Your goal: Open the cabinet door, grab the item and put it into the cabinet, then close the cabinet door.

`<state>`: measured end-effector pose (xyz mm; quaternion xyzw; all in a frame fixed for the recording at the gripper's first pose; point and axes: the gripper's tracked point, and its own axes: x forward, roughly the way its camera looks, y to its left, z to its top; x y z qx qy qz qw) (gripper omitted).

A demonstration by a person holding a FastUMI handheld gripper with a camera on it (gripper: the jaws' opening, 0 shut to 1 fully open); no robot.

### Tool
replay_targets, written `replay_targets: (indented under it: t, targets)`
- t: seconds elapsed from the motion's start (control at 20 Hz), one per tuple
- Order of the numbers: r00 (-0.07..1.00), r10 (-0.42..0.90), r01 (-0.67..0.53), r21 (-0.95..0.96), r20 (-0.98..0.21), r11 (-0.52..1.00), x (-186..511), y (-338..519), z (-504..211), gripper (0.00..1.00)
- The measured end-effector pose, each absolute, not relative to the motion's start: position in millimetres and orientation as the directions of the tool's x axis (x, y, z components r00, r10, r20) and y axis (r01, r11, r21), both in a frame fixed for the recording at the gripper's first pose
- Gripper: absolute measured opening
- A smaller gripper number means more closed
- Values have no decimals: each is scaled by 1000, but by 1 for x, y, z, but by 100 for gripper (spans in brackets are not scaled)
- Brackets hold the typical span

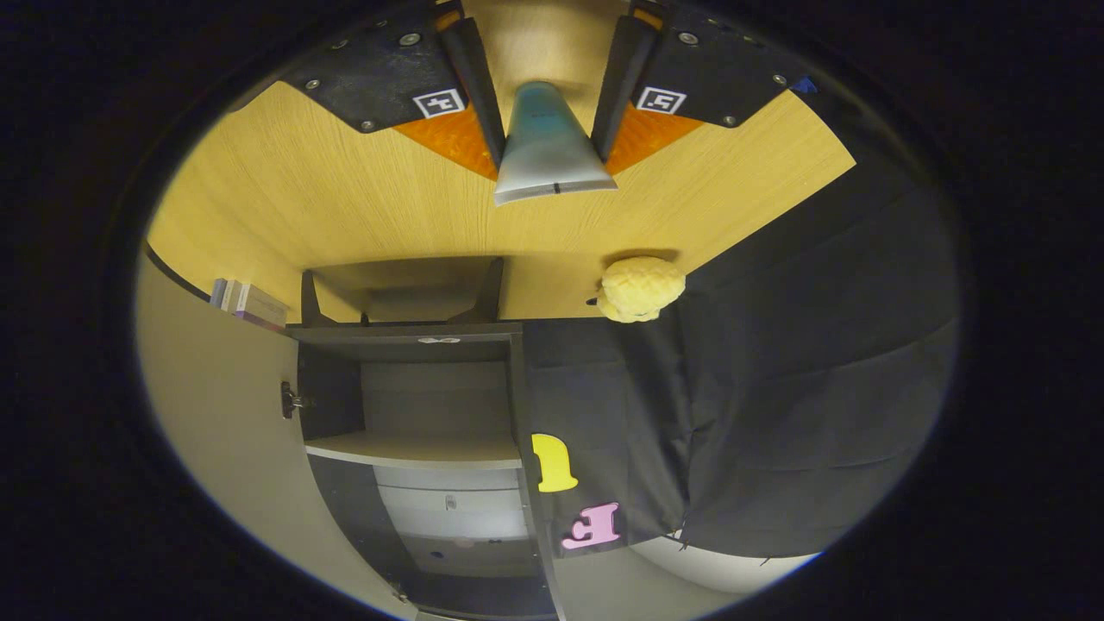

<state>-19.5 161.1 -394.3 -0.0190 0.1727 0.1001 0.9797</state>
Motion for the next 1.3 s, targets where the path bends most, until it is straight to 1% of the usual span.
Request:
replay_targets:
  t: [0.2,0.4,0.6,0.75,0.95,1.15,1.3]
  targets:
    - [922,191,-197,16,-338,980,-20,158,-370,57]
    - [933,185,-191,13,-310,982,-8,145,-317,57]
    - [948,167,-185,-41,-270,982,17,126,-260,56]
    - [967,144,-167,-97,-211,981,54,111,-208,56]
    - [987,88,-104,-120,-131,987,114,85,-131,56]
    - [996,79,-82,-134,-30,988,162,67,-48,56]
    - [997,79,-79,-132,-11,988,198,62,-14,56]
